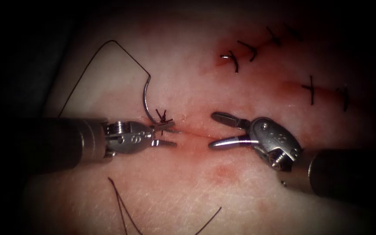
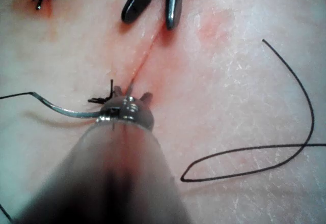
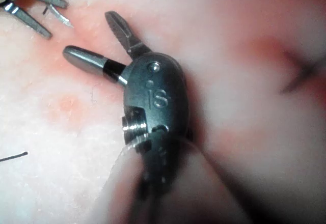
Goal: Wound Closure
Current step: Pick up needle with left grasper
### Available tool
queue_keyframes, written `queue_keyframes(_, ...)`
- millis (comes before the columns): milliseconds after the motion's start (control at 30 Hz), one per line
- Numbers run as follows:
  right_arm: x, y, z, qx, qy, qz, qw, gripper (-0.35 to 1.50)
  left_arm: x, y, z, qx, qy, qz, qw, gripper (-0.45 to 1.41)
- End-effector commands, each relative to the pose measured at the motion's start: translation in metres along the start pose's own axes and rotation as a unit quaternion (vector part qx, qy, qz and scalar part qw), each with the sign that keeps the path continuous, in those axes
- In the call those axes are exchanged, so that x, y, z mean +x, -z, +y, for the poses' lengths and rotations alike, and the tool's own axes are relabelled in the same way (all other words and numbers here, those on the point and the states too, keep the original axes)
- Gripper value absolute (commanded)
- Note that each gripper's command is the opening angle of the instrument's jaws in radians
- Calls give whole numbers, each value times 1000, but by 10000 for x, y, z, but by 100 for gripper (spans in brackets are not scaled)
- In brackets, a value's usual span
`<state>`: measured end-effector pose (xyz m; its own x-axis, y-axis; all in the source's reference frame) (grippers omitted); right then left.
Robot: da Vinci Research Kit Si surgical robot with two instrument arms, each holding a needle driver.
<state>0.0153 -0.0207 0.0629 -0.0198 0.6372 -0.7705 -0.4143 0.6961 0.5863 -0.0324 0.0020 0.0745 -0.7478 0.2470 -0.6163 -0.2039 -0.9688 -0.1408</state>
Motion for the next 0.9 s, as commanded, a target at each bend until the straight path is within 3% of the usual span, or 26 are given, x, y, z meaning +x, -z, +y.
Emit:
queue_keyframes(33,-8,-7,-2,2,-1,0,1000,88,-4,-12,4,-7,-6,-14,1000,7)
queue_keyframes(367,-8,-6,-3,2,-4,0,1000,85,-23,-32,16,-46,-17,-64,997,-3)
queue_keyframes(467,-8,-6,-3,2,-7,0,1000,81,-23,-33,13,-47,-16,-64,997,-16)
queue_keyframes(533,-8,-6,-3,2,-10,0,1000,74,-21,-31,9,-49,-15,-63,997,-45)
queue_keyframes(733,-7,-8,-2,0,-13,-1,1000,64,-14,-16,5,-55,-17,-60,997,-45)
queue_keyframes(900,-1,-13,1,-1,-22,-7,1000,58,-6,10,6,-64,-75,-13,995,-45)
